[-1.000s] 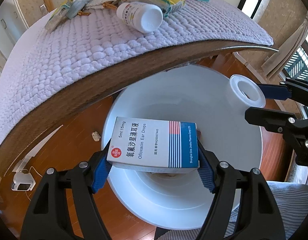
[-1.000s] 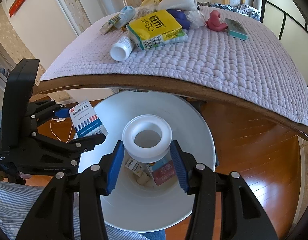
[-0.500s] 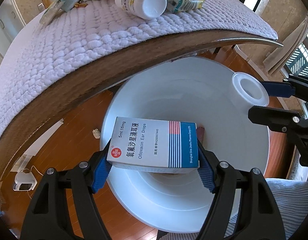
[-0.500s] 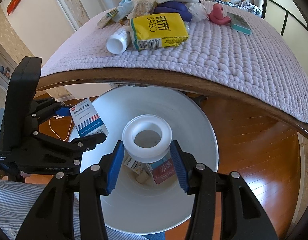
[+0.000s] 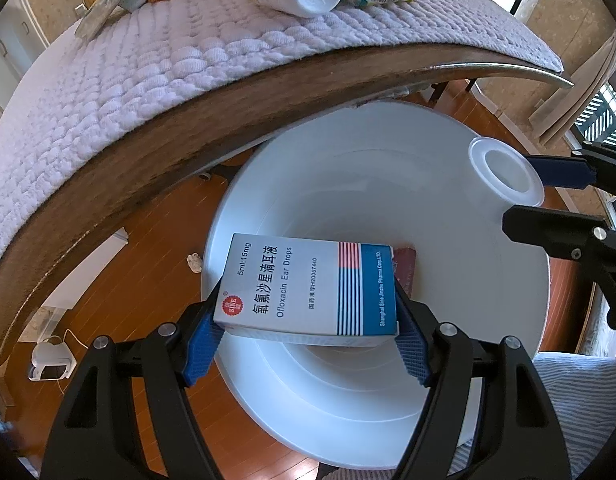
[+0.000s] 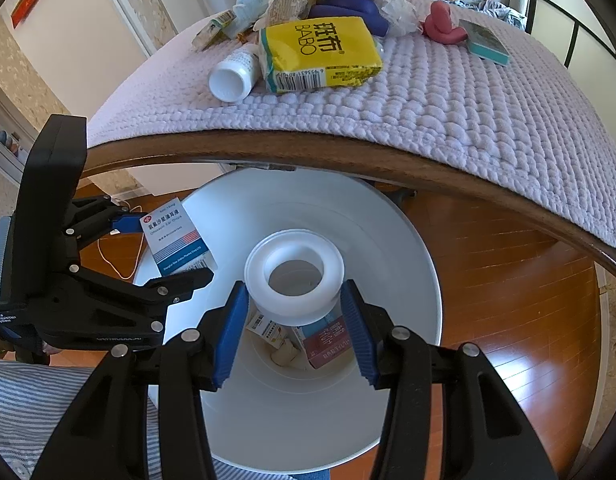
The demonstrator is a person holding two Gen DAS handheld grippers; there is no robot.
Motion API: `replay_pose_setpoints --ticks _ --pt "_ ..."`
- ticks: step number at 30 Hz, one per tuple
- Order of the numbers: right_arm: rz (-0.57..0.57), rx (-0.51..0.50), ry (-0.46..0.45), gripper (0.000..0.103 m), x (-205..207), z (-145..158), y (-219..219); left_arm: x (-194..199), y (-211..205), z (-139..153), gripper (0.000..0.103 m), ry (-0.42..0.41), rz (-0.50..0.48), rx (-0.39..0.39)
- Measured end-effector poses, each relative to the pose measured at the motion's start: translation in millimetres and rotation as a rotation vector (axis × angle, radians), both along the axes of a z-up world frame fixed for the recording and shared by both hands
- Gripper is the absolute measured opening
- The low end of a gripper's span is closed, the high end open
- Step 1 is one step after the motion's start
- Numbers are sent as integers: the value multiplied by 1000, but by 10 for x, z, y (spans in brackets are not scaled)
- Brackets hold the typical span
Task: Collect trash
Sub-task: 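Open both tools to drop the ear-drop box and tape roll into the bucket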
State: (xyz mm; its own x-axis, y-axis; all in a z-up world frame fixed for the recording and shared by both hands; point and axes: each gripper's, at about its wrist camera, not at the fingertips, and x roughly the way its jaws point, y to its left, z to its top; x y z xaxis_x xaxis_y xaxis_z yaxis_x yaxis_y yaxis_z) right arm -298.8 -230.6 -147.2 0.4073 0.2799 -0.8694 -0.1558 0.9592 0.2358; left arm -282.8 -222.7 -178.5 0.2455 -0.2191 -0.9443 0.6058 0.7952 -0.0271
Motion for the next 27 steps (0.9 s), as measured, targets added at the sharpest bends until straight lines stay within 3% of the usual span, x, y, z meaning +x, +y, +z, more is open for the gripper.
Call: replay_pose_setpoints --ticks 16,19,20,22,27 --pt "0 3 14 48 34 -45 22 -80 -96 -148 75 2 -7 13" --pt "-3 12 9 48 29 -32 21 -92 -82 -130 78 8 -24 -13" --pt "-9 17 4 49 32 -19 17 -90 -101 -115 81 10 -33 -19" --pt "-21 19 -11 63 27 22 -5 -100 -132 -95 90 -8 -42 -9" --pt "-45 7 -43 70 49 101 -36 -129 -185 -49 90 -37 -65 -18"
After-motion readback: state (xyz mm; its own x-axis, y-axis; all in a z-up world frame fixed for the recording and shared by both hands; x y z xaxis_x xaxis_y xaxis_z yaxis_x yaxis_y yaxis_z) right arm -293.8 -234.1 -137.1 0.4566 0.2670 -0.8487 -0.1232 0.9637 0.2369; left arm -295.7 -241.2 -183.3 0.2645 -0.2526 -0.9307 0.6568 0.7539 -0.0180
